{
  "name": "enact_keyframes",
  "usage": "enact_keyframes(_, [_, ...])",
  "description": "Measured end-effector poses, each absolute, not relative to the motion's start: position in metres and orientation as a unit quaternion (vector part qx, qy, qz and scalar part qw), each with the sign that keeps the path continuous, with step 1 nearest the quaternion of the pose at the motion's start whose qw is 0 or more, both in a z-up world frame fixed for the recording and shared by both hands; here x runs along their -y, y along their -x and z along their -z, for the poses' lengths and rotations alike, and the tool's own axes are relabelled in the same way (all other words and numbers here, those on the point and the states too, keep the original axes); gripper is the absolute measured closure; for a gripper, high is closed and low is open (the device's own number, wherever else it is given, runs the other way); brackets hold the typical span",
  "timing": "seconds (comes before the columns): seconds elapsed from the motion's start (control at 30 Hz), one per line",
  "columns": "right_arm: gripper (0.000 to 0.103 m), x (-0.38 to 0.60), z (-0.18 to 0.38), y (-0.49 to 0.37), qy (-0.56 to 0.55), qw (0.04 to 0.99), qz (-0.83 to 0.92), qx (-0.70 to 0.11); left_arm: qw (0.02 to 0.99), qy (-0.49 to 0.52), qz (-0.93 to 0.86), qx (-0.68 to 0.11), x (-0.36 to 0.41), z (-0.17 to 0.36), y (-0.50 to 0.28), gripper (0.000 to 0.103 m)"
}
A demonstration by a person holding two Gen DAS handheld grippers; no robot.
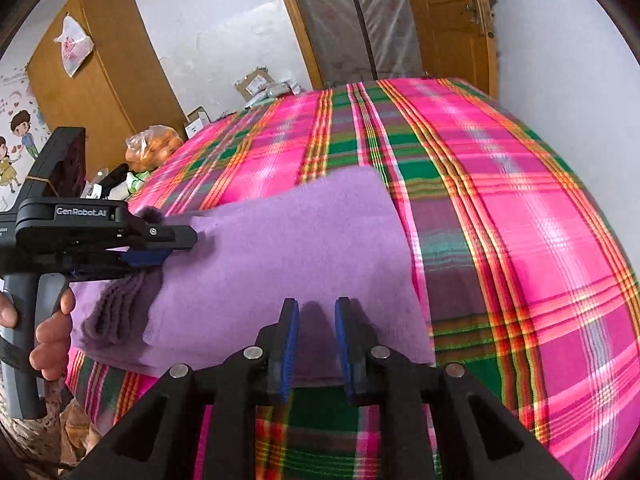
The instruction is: Fold clothes
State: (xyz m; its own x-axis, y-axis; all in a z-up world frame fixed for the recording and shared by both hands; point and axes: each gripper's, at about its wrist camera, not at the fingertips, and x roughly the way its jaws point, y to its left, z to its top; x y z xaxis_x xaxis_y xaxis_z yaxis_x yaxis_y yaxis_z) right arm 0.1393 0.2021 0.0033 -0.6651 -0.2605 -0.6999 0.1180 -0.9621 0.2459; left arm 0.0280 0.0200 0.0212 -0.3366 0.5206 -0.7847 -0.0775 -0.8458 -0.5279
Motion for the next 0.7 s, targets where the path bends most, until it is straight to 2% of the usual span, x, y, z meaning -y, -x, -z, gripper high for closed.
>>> enact_keyframes(0.2, [0.084, -0.159, -0.005, -0.136, -0.387, 0.162, 0.906, 0.056, 0.192, 0.528, -0.797, 0.221, -0.004, -0.039, -0.042, 0.065])
enact_keyframes(0.43, [0.083, -0.128, 0.004, -0.132, -0.399, 0.169, 0.901, 0.011, 0.182, 0.493, -0.823, 0.215, 0.024, -0.069, -0.067, 0.065])
enact_keyframes(0.7, [0.081, -0.104, 0.008, -0.123, -0.413, 0.178, 0.893, -0.005, 0.132, 0.482, -0.834, 0.233, 0.079, -0.069, -0.094, 0.065])
